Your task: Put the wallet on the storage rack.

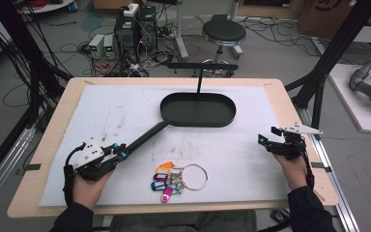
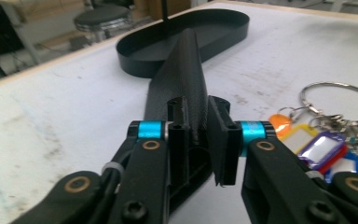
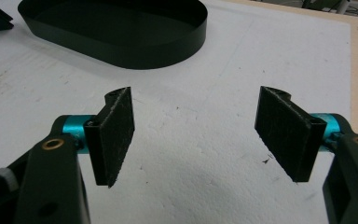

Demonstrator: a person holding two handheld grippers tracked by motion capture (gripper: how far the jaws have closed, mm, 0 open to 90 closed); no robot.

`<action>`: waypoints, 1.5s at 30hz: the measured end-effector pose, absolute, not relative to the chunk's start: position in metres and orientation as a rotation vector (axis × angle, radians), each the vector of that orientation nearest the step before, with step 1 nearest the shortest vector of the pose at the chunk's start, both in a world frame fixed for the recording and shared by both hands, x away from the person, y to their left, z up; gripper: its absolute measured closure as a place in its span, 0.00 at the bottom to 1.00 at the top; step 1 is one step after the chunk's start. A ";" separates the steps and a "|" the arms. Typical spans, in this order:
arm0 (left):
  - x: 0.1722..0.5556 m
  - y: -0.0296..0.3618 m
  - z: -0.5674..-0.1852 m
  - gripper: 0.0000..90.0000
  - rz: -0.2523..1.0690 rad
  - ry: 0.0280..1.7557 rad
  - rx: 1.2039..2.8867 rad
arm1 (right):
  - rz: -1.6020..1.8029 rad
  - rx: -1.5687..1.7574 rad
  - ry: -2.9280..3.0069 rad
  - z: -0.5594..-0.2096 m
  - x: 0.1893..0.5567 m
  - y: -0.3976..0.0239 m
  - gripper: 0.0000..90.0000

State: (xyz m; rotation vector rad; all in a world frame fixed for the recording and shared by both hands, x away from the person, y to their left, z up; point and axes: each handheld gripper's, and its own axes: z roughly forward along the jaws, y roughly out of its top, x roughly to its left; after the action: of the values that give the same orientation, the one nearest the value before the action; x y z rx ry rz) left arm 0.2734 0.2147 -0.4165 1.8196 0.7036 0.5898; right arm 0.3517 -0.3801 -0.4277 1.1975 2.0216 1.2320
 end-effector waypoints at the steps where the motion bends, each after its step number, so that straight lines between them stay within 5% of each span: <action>1: 0.274 0.214 -0.417 0.89 0.563 0.694 1.818 | 1.236 1.199 2.021 -0.428 0.352 -0.380 0.32; 14: 0.265 0.207 -0.408 0.91 0.446 0.586 1.701 | 1.399 1.092 2.037 -0.415 0.352 -0.352 0.34; 33: 0.260 0.222 -0.409 0.90 0.464 0.631 1.666 | 1.539 0.685 2.349 -0.407 0.393 -0.214 0.43; 45: 0.261 0.222 -0.409 0.90 0.464 0.632 1.660 | 1.599 0.509 2.536 -0.417 0.413 -0.167 0.49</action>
State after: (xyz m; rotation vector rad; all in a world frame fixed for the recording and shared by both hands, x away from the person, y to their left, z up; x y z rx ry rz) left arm 0.2613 0.2220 -0.4095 1.6600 0.6316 0.4639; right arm 0.4131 -0.1670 -0.4166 0.5090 2.5362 1.5985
